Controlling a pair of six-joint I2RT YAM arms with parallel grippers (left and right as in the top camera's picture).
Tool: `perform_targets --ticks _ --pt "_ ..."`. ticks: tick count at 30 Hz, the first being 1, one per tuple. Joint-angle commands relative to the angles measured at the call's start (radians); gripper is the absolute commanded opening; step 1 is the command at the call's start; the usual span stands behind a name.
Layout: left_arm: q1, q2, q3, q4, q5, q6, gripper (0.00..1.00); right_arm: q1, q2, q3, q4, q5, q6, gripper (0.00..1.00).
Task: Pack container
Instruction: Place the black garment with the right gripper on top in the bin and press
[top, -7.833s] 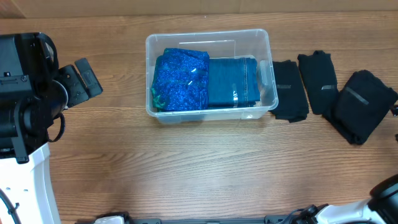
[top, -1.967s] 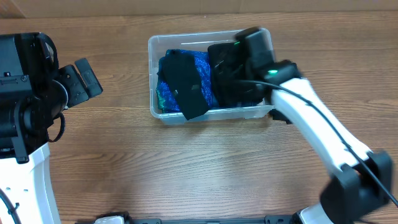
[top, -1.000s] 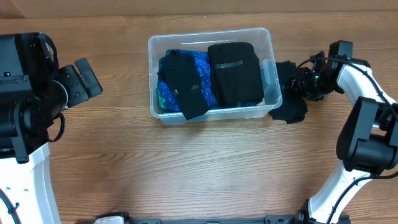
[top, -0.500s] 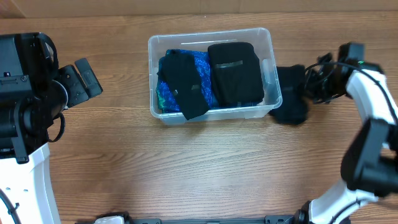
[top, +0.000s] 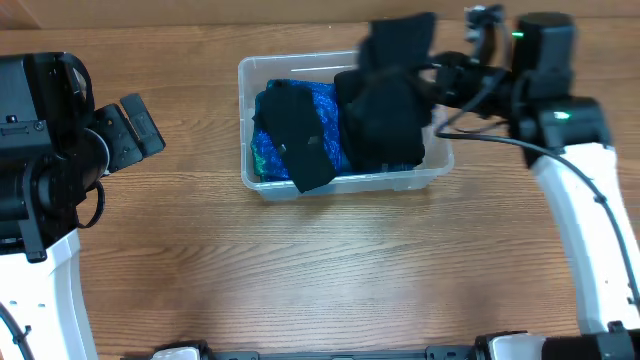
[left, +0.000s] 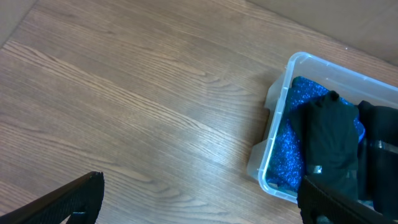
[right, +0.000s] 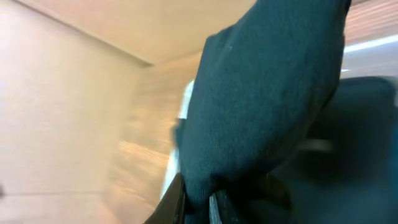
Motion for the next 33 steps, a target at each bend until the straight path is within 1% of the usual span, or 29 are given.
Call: perform_targets --ticks 1,3,6,9,10,11,12,14,15,16,19,21,23,25,27,28,29,31,32,33 --pt "0.0 0.003 0.003 -0.002 -0.013 0.001 1.0 0.109 0.041 0.01 0.074 0.059 0.254 0.04" --pt "0.0 0.003 0.003 -0.002 -0.013 0.001 1.0 0.166 0.092 0.009 0.079 0.148 0.315 0.04" --pt "0.0 0.003 0.003 -0.002 -0.013 0.001 1.0 0.212 0.171 -0.01 0.076 0.19 0.336 0.04" --pt "0.0 0.003 0.003 -0.002 -0.013 0.001 1.0 0.217 0.24 -0.037 0.056 0.305 0.328 0.04" --pt "0.0 0.003 0.003 -0.002 -0.012 0.001 1.0 0.216 0.279 -0.04 0.02 0.406 0.282 0.08" --pt "0.0 0.003 0.003 -0.002 -0.013 0.001 1.0 0.214 0.299 -0.041 -0.003 0.471 0.243 0.17" --pt "0.0 0.003 0.003 -0.002 -0.013 0.001 1.0 0.208 0.317 -0.041 -0.036 0.551 0.198 0.32" --pt "0.0 0.003 0.003 -0.002 -0.013 0.001 1.0 0.187 0.308 -0.037 -0.093 0.669 0.121 0.43" --pt "0.0 0.003 0.003 -0.002 -0.013 0.001 1.0 0.177 0.298 -0.027 -0.112 0.68 0.108 0.47" --pt "0.0 0.003 0.003 -0.002 -0.013 0.001 1.0 0.164 0.274 -0.004 -0.143 0.674 0.093 0.48" --pt "0.0 0.003 0.003 -0.002 -0.013 0.001 1.0 0.165 0.172 0.045 -0.193 0.656 0.071 0.48" --pt "0.0 0.003 0.003 -0.002 -0.012 0.001 1.0 0.186 0.118 0.046 -0.192 0.625 0.066 0.48" --pt "0.0 0.003 0.003 -0.002 -0.013 0.001 1.0 0.238 0.087 0.046 -0.193 0.535 0.026 0.46" --pt "0.0 0.003 0.003 -0.002 -0.013 0.001 1.0 0.285 0.094 0.044 -0.193 0.509 -0.005 0.42" --pt "0.0 0.003 0.003 -0.002 -0.013 0.001 1.0 0.363 0.137 0.043 -0.19 0.51 -0.018 0.38" --pt "0.0 0.003 0.003 -0.002 -0.013 0.001 1.0 0.386 0.16 0.043 -0.185 0.513 -0.018 0.34" --pt "0.0 0.003 0.003 -0.002 -0.013 0.001 1.0 0.412 0.198 0.043 -0.18 0.513 -0.018 0.27" --pt "0.0 0.003 0.003 -0.002 -0.012 0.001 1.0 0.435 0.256 0.043 -0.173 0.512 -0.006 0.16" --pt "0.0 0.003 0.003 -0.002 -0.013 0.001 1.0 0.449 0.301 0.043 -0.166 0.506 -0.003 0.08" --pt "0.0 0.003 0.003 -0.002 -0.013 0.001 1.0 0.463 0.355 0.043 -0.152 0.487 -0.003 0.05"
